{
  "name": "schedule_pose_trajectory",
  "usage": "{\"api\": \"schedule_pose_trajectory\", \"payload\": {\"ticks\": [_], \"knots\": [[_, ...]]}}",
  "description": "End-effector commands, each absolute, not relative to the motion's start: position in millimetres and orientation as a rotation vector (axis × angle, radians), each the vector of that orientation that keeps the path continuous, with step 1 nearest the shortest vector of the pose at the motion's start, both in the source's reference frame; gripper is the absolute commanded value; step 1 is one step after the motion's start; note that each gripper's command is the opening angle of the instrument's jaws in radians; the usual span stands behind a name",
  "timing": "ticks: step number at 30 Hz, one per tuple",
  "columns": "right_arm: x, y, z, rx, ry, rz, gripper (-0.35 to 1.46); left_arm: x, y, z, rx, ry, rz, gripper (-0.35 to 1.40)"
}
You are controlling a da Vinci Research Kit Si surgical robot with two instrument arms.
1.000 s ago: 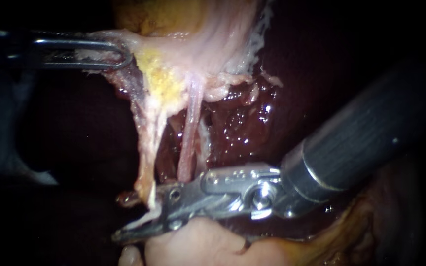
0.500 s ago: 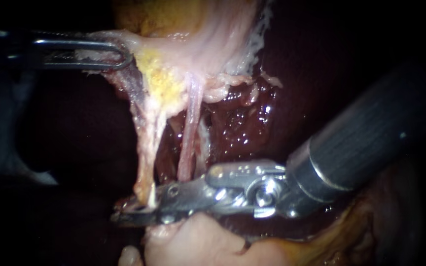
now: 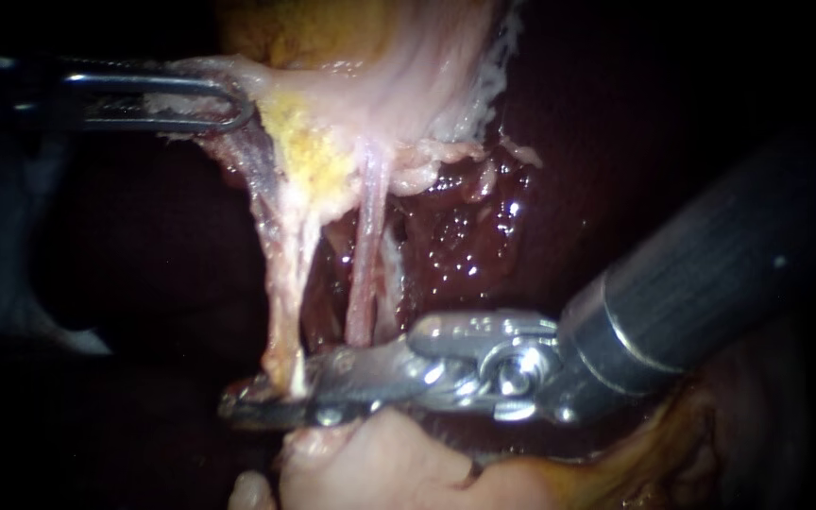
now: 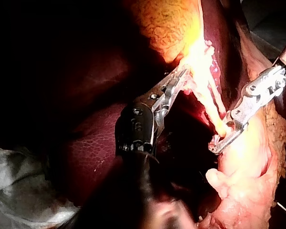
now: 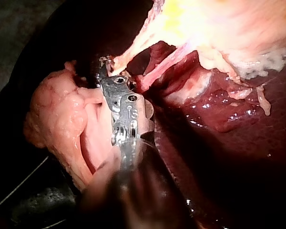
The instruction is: Clipping first clip left tube
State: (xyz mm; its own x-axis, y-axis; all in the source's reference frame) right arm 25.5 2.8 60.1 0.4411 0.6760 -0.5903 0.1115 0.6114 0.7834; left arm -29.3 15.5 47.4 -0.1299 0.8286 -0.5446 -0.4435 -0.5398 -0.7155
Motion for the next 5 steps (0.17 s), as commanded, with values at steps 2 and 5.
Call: {"api": "schedule_pose_trajectory", "payload": {"ticks": [2,5], "knots": [[25.5,2.8,60.1,0.871,1.080,0.411,-0.35,-29.3,15.5,47.5,-1.228,-0.485,1.802,-0.35],[25.5,2.8,60.2,0.870,1.080,0.410,-0.35,-29.2,15.6,47.6,-1.228,-0.485,1.802,-0.35]]}}
